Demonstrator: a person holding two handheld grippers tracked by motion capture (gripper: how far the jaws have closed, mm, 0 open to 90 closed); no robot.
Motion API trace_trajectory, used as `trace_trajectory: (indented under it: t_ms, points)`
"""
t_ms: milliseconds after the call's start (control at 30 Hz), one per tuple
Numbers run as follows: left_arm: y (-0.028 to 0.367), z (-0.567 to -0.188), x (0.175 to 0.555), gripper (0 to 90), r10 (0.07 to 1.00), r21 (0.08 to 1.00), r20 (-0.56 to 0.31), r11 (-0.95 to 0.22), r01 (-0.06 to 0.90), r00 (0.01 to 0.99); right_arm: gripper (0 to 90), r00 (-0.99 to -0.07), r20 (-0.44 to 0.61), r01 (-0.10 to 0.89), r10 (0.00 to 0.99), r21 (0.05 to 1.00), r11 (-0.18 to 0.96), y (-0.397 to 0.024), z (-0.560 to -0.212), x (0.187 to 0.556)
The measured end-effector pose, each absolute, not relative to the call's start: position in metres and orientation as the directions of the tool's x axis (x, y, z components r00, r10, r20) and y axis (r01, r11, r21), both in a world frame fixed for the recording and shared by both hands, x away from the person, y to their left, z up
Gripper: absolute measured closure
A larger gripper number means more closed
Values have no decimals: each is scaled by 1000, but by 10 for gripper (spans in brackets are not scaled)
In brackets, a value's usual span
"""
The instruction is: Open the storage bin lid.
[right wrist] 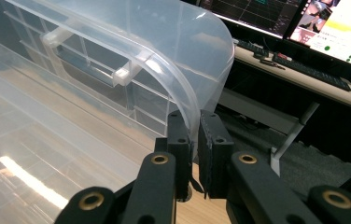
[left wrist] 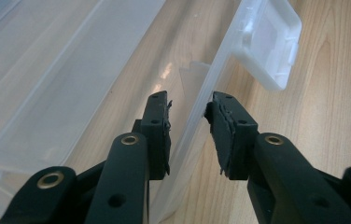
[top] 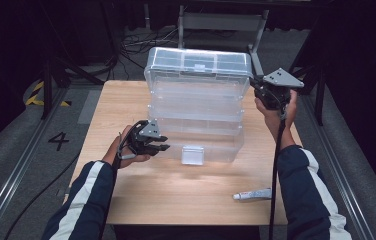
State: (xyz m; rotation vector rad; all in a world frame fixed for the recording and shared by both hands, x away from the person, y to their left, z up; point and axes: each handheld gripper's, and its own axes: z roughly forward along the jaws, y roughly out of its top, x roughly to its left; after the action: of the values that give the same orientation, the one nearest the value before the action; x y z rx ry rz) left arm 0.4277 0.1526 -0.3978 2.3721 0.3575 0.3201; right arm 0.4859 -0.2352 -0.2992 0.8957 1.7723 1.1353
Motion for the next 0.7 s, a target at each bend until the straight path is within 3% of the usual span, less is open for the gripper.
trace_trajectory:
  t_ms: [700]
  points:
    - [154, -397, 424, 716, 318, 686, 135, -714, 143, 938, 852, -384, -227, 195, 895, 928, 319, -231, -290, 504]
